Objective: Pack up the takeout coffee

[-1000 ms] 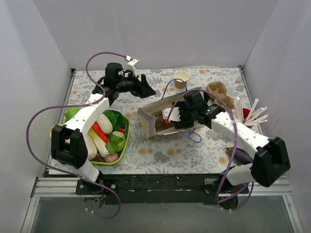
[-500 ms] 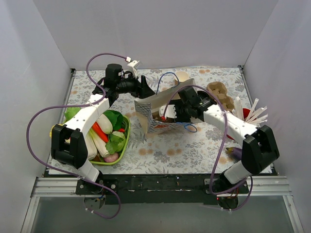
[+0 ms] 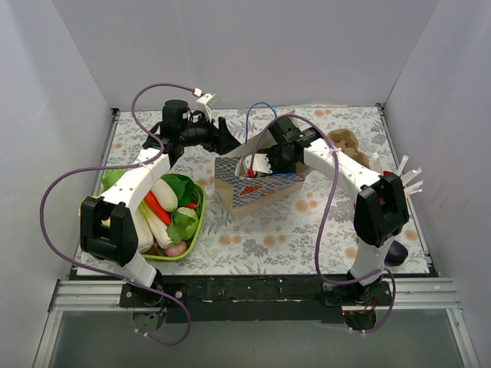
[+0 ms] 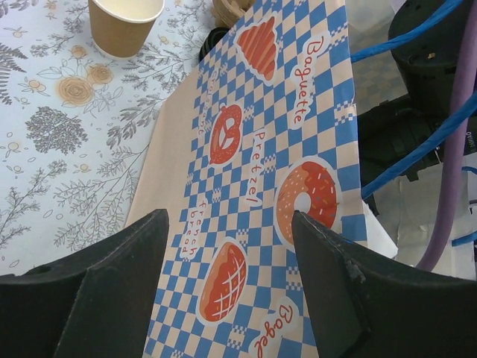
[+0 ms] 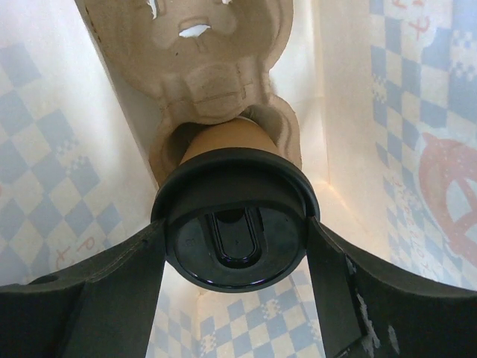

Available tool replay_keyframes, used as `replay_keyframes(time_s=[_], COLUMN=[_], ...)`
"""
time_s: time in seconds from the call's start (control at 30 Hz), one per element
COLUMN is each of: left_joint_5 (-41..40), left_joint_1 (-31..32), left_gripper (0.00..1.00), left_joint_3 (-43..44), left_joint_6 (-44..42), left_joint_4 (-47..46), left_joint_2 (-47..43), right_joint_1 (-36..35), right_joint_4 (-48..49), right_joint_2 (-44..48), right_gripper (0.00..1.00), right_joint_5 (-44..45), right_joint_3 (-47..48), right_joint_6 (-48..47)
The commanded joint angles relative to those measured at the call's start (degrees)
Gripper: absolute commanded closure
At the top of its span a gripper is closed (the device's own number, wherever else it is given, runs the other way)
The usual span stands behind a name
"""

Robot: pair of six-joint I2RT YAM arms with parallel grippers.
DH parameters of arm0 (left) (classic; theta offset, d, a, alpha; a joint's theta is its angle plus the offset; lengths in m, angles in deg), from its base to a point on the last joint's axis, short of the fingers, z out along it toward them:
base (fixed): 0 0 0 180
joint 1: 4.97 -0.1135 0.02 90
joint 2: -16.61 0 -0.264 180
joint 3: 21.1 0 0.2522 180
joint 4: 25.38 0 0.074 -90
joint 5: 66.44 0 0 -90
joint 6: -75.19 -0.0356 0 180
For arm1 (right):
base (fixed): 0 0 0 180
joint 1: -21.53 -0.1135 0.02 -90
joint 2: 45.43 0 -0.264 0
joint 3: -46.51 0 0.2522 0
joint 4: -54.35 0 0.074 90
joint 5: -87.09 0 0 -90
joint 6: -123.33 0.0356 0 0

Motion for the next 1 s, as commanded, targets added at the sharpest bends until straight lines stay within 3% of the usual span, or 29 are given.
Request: replay_keyframes(time_s=[0.0, 0.17, 0.2, 0.3, 0.47, 0.57, 0.6, 0.63, 0.7, 0.97], left_joint_5=[0.08, -0.27, -0.36, -0.36, 0.69, 1.04, 1.13, 1.22, 1.31, 1.75], left_joint_1=[-0.75, -1.10, -1.10, -1.19, -1.28, -1.28, -1.28, -1.28, -1.28, -1.28], left_gripper=[0.34, 0.33, 0.33, 0.33, 0.33, 0.33, 0.33, 0.33, 0.33, 0.33], left_joint_3=[0.04, 0.04, 0.04, 0.40, 1.10, 1.01, 0.84, 0.75, 0.66, 1.89], left_joint_6=[-0.92, -1.00, -1.00, -1.53, -2.41, -2.94, -3.03, -3.20, -3.29, -4.96], left_joint_4=[-0.85, -0.85, -0.85, -0.59, 0.12, 0.47, 0.56, 0.64, 0.82, 2.93], left_joint_2=[-1.77, -2.47, -2.47, -2.56, -3.08, -3.52, -3.87, -4.05, -4.49, -4.76], right_joint_1=[1.01, 1.98, 2.07, 2.59, 3.30, 3.65, 3.65, 3.65, 3.65, 3.74], right_joint_4=[-13.08, -11.59, -10.54, -10.44, -10.53, -10.18, -9.92, -9.65, -9.83, -9.74], right_joint_2=[-3.76, -4.30, -4.30, -3.68, -2.02, -0.61, -0.34, -0.08, 0.36, 3.17], right_gripper=[0.99, 0.99, 0.83, 0.62, 0.52, 0.36, 0.20, 0.14, 0.08, 0.06], right_joint_5=[-0.49, -0.40, -0.49, -1.89, -4.88, -7.08, -7.43, -8.13, -8.40, -8.84], right_joint_3=[-0.55, -1.69, -1.61, 0.58, 5.85, 7.27, 7.53, 7.71, 7.97, 9.12], right_joint_6=[-6.13, -5.70, -4.57, -2.18, 0.80, 2.56, 3.09, 3.96, 4.58, 6.95])
